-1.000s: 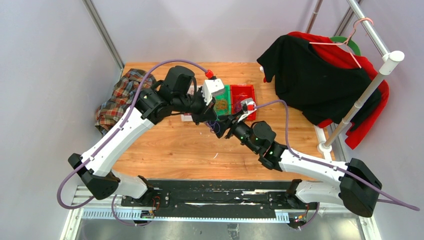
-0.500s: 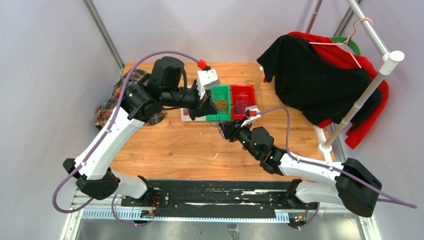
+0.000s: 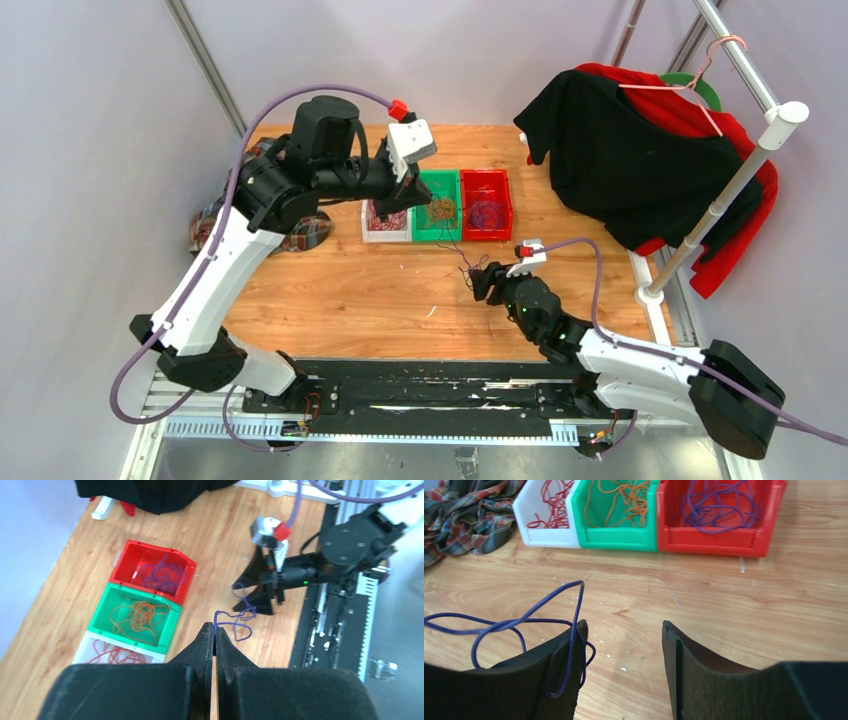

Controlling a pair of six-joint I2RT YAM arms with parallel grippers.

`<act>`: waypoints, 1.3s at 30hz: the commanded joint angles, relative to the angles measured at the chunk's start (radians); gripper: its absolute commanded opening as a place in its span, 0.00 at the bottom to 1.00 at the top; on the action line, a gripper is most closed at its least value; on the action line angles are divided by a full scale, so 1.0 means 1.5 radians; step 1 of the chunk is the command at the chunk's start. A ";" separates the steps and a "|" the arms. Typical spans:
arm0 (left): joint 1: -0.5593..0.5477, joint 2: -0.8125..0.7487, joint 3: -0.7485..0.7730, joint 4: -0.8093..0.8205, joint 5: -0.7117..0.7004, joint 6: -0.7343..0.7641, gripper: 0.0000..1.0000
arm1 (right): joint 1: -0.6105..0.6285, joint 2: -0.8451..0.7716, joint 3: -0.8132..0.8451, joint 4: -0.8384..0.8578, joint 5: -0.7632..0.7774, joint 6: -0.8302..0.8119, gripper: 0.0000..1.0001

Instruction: Untangle the cables

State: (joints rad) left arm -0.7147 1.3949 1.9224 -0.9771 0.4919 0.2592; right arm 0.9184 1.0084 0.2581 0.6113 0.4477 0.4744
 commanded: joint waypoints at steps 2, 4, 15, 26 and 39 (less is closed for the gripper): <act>0.010 0.058 0.071 0.005 -0.062 0.049 0.00 | -0.011 -0.086 -0.039 -0.104 0.078 -0.016 0.62; 0.010 0.081 0.092 0.019 -0.089 0.060 0.01 | -0.011 -0.138 -0.056 -0.134 0.088 -0.017 0.69; 0.011 0.223 0.082 0.125 -0.204 0.102 0.00 | -0.013 -0.411 0.027 -0.223 0.106 -0.133 0.74; 0.011 0.364 0.222 0.136 -0.143 0.038 0.01 | -0.014 -0.345 0.111 -0.231 0.102 -0.192 0.74; 0.011 0.435 0.181 0.241 -0.179 0.076 0.00 | -0.014 -0.342 0.103 -0.283 0.204 -0.195 0.72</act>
State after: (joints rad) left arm -0.7017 1.9839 2.1971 -0.6998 0.2333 0.3664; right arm 0.9131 0.5076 0.4107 0.2081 0.6922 0.2012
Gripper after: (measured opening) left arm 0.017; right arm 0.726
